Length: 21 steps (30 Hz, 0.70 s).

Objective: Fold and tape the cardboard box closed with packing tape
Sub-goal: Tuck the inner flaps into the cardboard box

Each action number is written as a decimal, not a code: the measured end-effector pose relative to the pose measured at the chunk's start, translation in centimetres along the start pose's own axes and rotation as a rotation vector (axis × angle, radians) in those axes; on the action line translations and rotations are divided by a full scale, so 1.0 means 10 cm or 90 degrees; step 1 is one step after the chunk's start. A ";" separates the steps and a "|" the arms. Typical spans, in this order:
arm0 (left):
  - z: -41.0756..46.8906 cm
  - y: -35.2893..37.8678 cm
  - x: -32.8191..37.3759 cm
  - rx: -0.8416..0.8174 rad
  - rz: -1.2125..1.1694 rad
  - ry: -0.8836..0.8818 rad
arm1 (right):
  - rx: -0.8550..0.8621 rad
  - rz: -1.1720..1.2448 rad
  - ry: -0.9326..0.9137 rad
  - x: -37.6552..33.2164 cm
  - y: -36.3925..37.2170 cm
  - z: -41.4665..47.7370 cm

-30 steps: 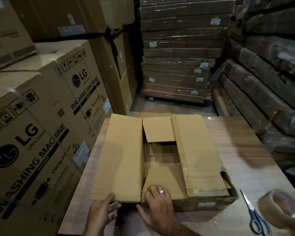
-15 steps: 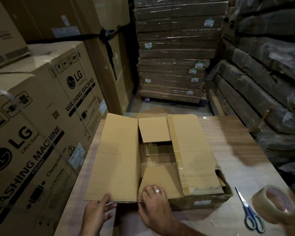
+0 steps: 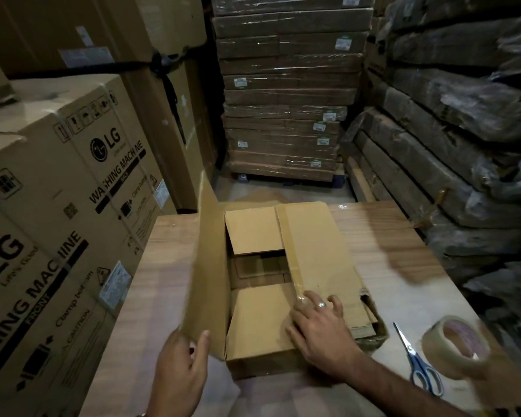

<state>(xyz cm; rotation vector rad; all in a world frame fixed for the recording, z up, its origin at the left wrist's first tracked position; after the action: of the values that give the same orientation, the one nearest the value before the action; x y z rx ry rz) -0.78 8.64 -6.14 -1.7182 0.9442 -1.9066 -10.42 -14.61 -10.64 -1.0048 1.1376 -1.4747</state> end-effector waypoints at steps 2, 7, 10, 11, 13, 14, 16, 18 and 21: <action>-0.01 0.12 0.20 -0.036 0.010 0.106 | 0.004 -0.035 -0.030 -0.01 -0.03 0.01; -0.04 0.43 0.44 -0.124 0.054 0.273 | 0.076 -0.053 -0.037 0.11 -0.45 0.06; -0.05 0.63 0.41 -0.167 0.096 0.291 | 0.147 -0.024 -0.003 0.31 -0.80 0.03; -0.06 0.68 0.43 -0.171 0.105 0.301 | 0.169 -0.011 0.018 0.41 -0.92 0.02; -0.08 0.80 0.46 -0.188 0.136 0.308 | 0.201 0.013 0.070 0.66 -1.10 -0.04; -0.08 0.86 0.48 -0.189 0.151 0.309 | 0.206 0.023 0.101 0.80 -1.16 -0.08; -0.10 0.97 0.46 -0.214 0.206 0.291 | 0.202 0.044 0.168 1.08 -1.23 -0.18; -0.09 1.11 0.43 -0.252 0.247 0.305 | 0.210 0.064 0.248 1.37 -1.24 -0.32; -0.09 1.27 0.32 -0.283 0.297 0.300 | 0.194 0.088 0.366 1.74 -1.11 -0.55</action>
<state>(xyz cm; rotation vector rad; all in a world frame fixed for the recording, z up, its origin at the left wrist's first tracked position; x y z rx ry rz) -3.96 -2.15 -12.86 -1.0966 1.8750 -1.8919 -21.12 -29.92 -0.32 -0.2850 1.2906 -1.8121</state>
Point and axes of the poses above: each hand's wrist, its own z-axis towards the middle knuckle, its own y-axis out of the palm, x = y × z, the point moved 7 cm from there along z, towards the middle knuckle, and after that the axes turned 3 degrees about -y, right-handed, at the moved point
